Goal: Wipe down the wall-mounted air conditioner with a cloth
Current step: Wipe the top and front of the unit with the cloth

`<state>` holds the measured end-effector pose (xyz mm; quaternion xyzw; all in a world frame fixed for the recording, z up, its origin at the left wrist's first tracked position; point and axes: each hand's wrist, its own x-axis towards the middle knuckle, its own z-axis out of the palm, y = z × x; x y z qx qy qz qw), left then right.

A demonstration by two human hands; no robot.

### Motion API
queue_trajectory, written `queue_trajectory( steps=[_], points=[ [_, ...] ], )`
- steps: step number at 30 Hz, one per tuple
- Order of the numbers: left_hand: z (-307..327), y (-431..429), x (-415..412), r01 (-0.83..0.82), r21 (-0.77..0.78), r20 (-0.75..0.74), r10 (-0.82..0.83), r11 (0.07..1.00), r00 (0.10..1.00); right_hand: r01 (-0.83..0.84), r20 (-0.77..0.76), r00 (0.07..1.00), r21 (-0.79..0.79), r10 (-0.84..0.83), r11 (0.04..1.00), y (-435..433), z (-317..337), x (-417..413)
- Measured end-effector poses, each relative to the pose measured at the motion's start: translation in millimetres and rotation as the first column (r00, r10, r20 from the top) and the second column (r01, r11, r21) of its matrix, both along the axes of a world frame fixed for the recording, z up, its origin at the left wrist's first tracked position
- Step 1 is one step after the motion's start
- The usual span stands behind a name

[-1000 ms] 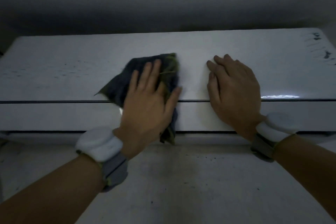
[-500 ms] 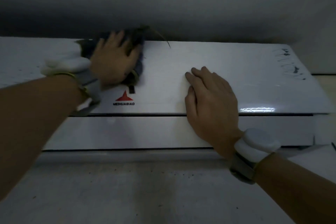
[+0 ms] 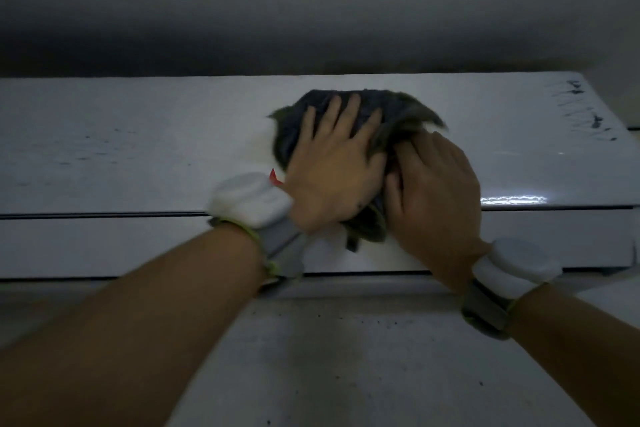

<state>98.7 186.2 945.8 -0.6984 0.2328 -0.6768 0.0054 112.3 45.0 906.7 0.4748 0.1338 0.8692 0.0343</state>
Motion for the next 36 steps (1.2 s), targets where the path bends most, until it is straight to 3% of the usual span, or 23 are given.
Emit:
queue_trajectory(
  steps=[5, 9, 12, 15, 19, 22, 25, 27, 36],
  points=[
    [4, 13, 8, 0.005, -0.049, 0.089, -0.001, 0.999, 0.996, 0.021, -0.020, 1.000, 0.002, -0.021, 1.000, 2, -3, 0],
    [5, 70, 7, -0.092, -0.107, 0.048, 0.098, 0.990, 0.994, -0.001, -0.019, 1.000, 0.028, 0.002, 1.000, 3, -4, 1],
    [-4, 121, 13, 0.016, -0.223, 0.037, -0.008, 0.975, 0.999, -0.051, -0.027, 0.998, 0.075, 0.053, 0.996, 11, -5, 6],
    [-20, 151, 19, -0.158, -0.188, -0.010, 0.159, 0.969, 0.987, -0.072, -0.047, 0.996, 0.144, 0.080, 0.987, 30, -9, 6],
    [-55, 143, 23, 0.033, -0.307, 0.045, -0.020, 0.951, 0.999, 0.034, -0.134, 0.991, 0.086, -0.022, 0.996, 78, -15, 10],
    [-82, 119, 30, 0.128, -0.197, 0.176, -0.093, 0.972, 0.980, -0.009, -0.096, 0.995, 0.067, 0.015, 0.998, 95, -17, 17],
    [-80, 96, 39, 0.103, -0.012, 0.207, -0.098, 0.995, 0.973, -0.076, -0.034, 0.997, -0.003, 0.076, 0.997, 90, -16, 25],
    [-72, 87, 40, 0.118, -0.026, 0.222, -0.109, 0.993, 0.969, -0.132, 0.004, 0.991, -0.037, 0.132, 0.991, 88, -15, 27],
    [-61, 122, 43, 0.170, -0.094, 0.275, -0.139, 0.981, 0.951, 0.003, -0.064, 0.998, 0.049, 0.000, 0.999, 95, -23, 25]
  ],
)
